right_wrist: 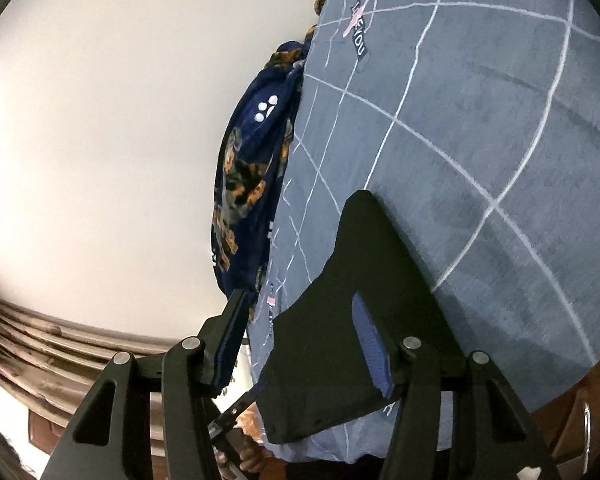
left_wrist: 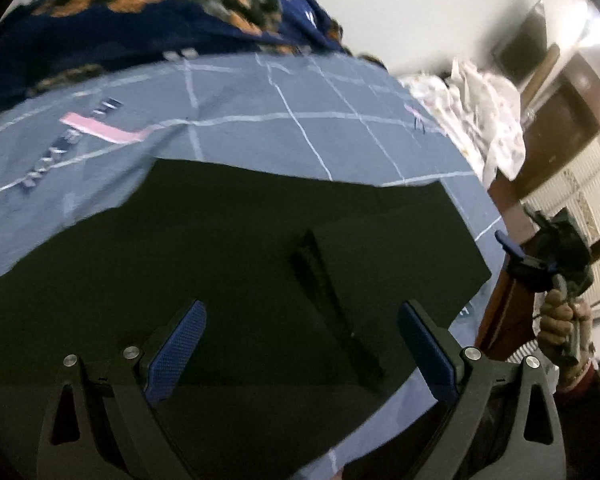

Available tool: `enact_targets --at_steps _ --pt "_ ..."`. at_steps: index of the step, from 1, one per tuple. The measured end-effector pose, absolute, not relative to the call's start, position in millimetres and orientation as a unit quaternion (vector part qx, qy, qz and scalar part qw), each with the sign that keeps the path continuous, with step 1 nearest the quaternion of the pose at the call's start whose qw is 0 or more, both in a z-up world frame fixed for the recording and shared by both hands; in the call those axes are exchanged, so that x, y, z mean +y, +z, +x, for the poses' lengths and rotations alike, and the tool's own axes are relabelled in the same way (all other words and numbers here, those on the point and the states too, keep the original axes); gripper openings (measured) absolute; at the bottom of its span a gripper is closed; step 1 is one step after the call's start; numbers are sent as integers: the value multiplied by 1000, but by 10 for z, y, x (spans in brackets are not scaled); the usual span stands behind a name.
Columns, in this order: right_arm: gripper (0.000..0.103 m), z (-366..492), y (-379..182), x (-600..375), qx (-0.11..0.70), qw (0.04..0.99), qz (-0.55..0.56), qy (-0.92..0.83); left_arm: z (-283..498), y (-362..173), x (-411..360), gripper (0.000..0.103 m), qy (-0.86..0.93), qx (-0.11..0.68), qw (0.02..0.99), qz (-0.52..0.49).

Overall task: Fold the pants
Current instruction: 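Move both grippers to the edge of the folded black pants, then grasp the pants edge with the left gripper while the right gripper grasps it too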

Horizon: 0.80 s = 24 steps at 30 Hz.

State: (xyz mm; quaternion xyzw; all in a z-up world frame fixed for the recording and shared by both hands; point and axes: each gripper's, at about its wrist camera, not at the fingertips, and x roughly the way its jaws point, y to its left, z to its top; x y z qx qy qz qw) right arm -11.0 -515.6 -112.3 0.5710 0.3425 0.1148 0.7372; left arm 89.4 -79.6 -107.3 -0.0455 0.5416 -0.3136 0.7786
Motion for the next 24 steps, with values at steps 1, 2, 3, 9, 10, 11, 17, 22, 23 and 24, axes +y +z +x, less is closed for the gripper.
enact_targets --at_steps 1,2,3,9,10,11,17,22,23,24 --pt "57 -106 -1126 -5139 345 739 567 116 936 -1124 -862 96 -314 549 773 -45" --pt "58 -85 -1120 -5110 350 741 561 118 974 -1192 -943 96 -312 561 766 -44" --pt "58 -73 -1126 -5084 352 742 558 120 1004 -1239 -982 96 -310 569 760 -44" --pt "64 -83 -1183 -5062 358 741 555 124 1079 -1347 -1181 96 -325 591 736 -59" --pt "64 -75 -1199 -5064 359 738 558 124 1092 -1356 -1203 96 -330 592 733 -63" --pt "65 -71 -1223 -5073 361 736 560 122 1096 -1354 -1213 96 -335 591 730 -71" --pt "66 -123 -1268 -5098 364 732 565 114 1180 -1369 -1291 36 -312 586 745 -67" --pt "68 -102 -1276 -5084 367 732 563 111 1247 -1430 -1192 14 -304 588 744 -88" --pt "68 -101 -1282 -5085 368 732 563 110 1246 -1427 -1187 13 -305 587 744 -89" --pt "68 -105 -1287 -5091 368 731 565 109 1238 -1400 -1188 11 -306 581 749 -84"
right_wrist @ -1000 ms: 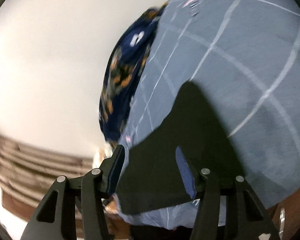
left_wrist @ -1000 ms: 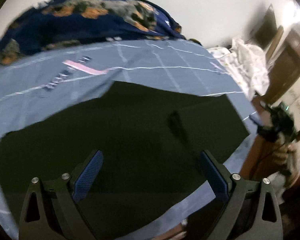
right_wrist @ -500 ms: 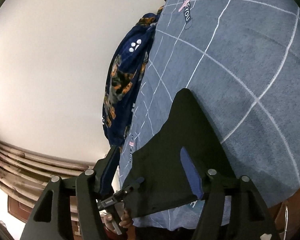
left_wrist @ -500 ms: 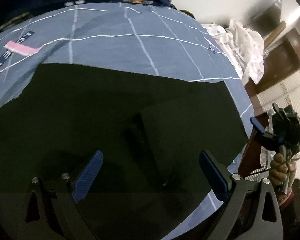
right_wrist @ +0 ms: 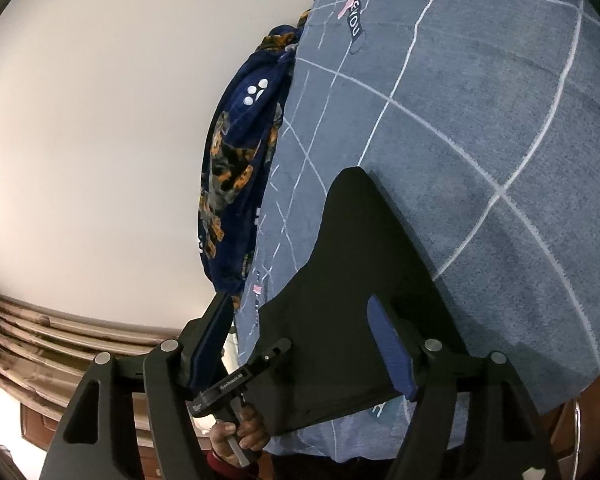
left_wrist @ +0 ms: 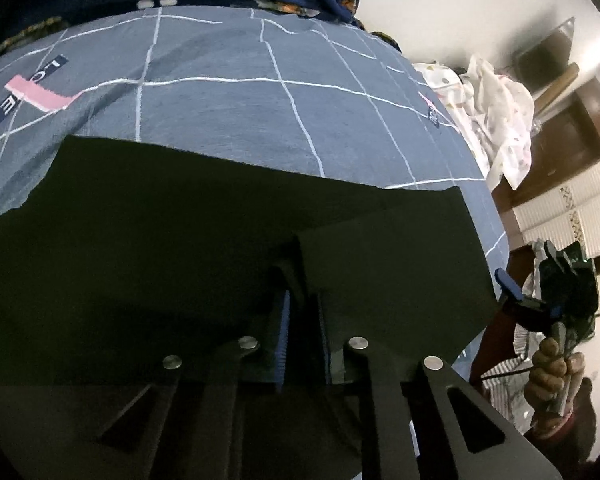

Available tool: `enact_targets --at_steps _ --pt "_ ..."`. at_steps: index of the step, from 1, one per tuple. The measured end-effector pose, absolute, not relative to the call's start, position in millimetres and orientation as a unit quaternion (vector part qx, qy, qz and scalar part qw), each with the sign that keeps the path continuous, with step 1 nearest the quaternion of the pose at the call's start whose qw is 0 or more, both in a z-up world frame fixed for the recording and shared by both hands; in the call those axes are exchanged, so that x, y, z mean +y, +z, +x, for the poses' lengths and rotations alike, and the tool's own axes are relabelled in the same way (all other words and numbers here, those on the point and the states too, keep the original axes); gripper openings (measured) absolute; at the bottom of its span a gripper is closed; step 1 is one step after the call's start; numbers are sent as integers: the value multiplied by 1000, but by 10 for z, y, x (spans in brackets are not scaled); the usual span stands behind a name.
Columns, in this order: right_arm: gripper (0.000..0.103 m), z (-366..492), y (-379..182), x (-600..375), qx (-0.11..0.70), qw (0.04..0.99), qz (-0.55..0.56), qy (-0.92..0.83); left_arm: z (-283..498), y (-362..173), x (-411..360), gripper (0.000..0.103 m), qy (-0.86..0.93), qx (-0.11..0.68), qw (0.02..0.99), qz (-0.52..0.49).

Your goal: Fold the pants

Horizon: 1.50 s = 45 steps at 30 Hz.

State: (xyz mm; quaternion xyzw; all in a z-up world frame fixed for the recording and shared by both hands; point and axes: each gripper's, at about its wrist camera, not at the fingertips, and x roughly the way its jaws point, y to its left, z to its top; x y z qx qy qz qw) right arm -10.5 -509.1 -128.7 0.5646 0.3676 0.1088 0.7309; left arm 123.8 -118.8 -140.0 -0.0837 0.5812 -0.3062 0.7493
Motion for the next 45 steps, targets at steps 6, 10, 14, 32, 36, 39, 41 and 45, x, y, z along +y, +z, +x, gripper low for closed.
enact_targets --at_steps 6,10,14,32,36,39,41,45 --pt "70 -135 -1323 -5146 363 725 576 100 1269 -1341 -1142 8 -290 564 770 -70" --pt "70 -166 -1334 -5205 352 722 588 101 1243 -1419 -1092 8 -284 573 766 -68" --pt "70 -171 -1323 -5249 338 720 596 109 1196 -1434 -1068 8 -283 569 770 -60" --pt "0 -46 -1768 -4983 460 723 513 54 1056 -982 -1117 8 -290 512 807 -54" --pt "0 -33 -1734 -4938 469 733 491 50 918 -985 -1488 8 -343 508 790 -7" --pt "0 -23 -1727 -4905 475 735 481 52 813 -1179 -1732 8 -366 528 766 24" --pt "0 -10 -1718 -4917 481 732 479 53 757 -1271 -1813 8 -367 535 760 41" --pt "11 166 -1438 -4860 477 771 418 62 703 -1329 -1808 9 -367 534 760 36"
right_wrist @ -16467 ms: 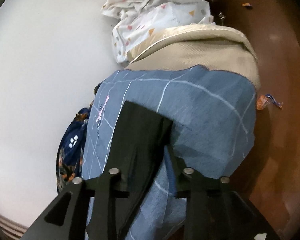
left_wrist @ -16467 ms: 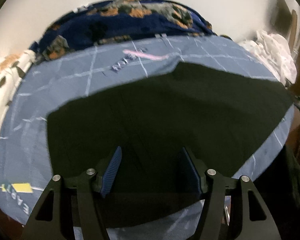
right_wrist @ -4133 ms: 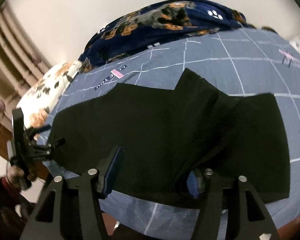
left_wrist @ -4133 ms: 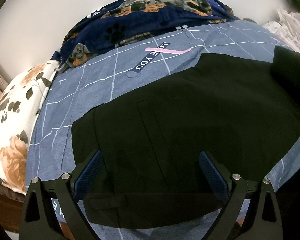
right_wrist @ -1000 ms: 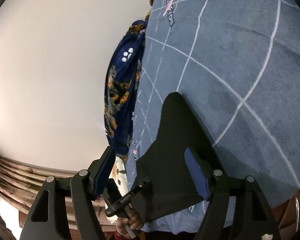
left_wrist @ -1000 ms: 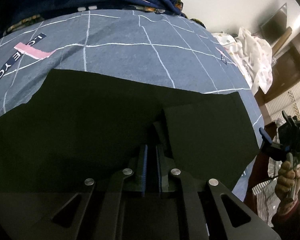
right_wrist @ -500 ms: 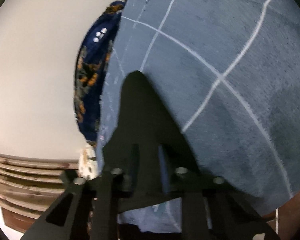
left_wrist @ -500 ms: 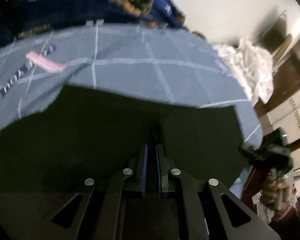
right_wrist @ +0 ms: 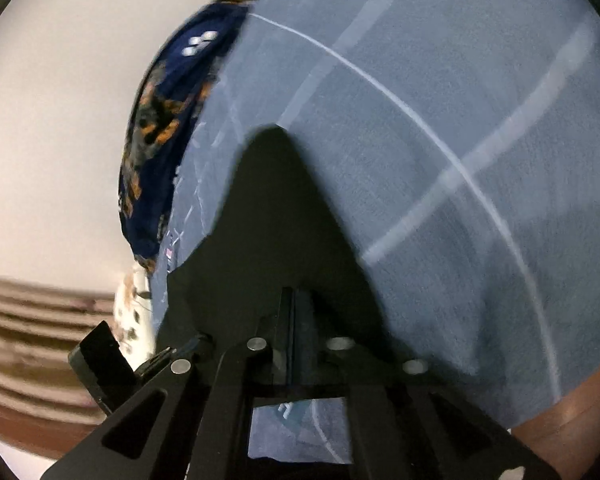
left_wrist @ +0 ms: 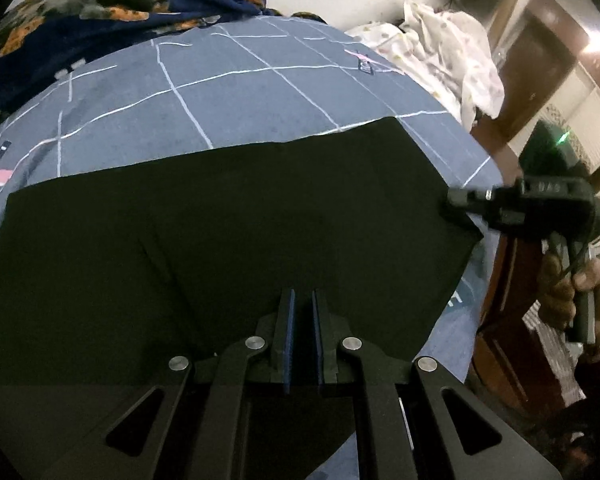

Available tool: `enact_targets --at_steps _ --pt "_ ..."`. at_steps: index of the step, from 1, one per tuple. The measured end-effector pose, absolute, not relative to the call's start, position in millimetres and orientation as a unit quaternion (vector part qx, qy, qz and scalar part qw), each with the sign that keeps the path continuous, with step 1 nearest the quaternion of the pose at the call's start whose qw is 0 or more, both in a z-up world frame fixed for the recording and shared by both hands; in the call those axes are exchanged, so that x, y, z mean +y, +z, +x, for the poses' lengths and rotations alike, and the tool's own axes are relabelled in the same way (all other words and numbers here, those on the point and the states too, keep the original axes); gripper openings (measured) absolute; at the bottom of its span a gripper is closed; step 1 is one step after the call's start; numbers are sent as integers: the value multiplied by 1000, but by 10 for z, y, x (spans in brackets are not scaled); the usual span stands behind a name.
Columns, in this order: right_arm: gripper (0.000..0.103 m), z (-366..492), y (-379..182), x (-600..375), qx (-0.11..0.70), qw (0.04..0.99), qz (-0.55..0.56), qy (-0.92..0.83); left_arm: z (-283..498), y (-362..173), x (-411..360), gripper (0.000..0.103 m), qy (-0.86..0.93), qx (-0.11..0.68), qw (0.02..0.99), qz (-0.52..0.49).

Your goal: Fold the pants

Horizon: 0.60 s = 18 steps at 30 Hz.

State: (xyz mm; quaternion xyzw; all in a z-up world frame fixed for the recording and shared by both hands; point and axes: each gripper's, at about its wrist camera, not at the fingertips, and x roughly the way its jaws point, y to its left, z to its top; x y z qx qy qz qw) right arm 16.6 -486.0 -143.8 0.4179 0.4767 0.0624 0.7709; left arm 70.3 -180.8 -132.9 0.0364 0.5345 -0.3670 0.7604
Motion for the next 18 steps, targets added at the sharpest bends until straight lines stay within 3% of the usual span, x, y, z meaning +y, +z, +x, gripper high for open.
enact_targets --at_steps 4,11,13,18 --pt "11 480 -1293 -4925 459 793 393 84 747 -1351 -1774 9 -366 543 756 14" --pt "10 1043 -1528 -5026 474 790 382 77 741 -1379 -1752 9 -365 544 756 8" --pt "0 1093 -1641 -5067 482 781 391 66 739 -1383 -1737 10 -366 544 755 5" --pt "0 1074 -1739 -5139 477 770 417 71 742 -1397 -1730 10 -366 542 756 3"
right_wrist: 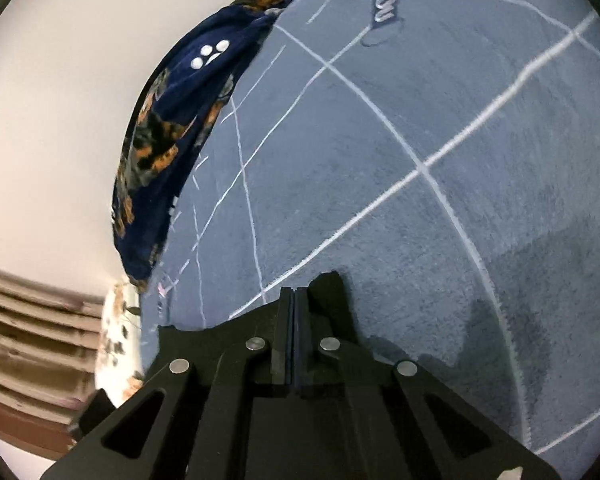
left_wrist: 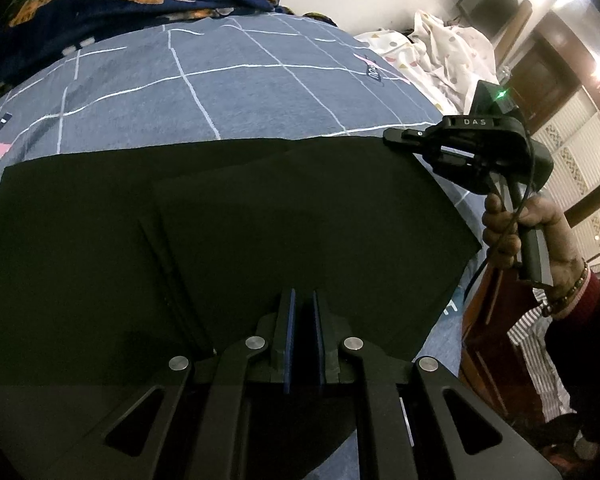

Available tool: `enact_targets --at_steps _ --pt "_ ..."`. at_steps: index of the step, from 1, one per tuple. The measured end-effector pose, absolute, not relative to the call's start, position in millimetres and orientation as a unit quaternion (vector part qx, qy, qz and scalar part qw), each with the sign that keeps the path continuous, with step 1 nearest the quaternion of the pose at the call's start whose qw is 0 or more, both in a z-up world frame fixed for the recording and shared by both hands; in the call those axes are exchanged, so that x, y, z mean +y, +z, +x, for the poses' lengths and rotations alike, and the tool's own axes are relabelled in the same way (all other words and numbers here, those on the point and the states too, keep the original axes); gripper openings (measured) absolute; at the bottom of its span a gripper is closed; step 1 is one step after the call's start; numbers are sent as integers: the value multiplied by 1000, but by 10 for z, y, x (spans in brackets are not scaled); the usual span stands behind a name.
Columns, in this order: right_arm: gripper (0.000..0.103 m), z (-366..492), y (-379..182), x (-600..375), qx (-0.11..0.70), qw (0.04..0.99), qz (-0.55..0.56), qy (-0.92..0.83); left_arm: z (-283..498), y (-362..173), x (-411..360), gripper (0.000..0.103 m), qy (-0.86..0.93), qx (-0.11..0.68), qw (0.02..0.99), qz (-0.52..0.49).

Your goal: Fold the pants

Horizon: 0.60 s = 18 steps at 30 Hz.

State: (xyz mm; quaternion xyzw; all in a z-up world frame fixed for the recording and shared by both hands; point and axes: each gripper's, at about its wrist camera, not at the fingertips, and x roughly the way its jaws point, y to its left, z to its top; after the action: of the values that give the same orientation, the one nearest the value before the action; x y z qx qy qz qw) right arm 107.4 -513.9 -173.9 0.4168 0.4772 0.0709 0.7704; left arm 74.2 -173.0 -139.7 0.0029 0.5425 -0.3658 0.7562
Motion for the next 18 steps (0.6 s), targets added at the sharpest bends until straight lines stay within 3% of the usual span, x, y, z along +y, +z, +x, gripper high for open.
enact_targets --at_steps 7,12,14,18 --pt "0 1069 -1726 -5103 475 776 409 69 691 -1316 -1723 10 -356 524 774 12" --pt "0 1106 -1529 -4925 488 800 347 39 617 -936 -1355 12 -339 479 810 -26" --pt "11 1063 -1371 -4824 475 820 319 29 578 -793 -1129 19 -322 468 822 -35" --pt "16 929 -1076 -4474 453 844 281 61 488 -551 -371 59 -273 455 845 -69"
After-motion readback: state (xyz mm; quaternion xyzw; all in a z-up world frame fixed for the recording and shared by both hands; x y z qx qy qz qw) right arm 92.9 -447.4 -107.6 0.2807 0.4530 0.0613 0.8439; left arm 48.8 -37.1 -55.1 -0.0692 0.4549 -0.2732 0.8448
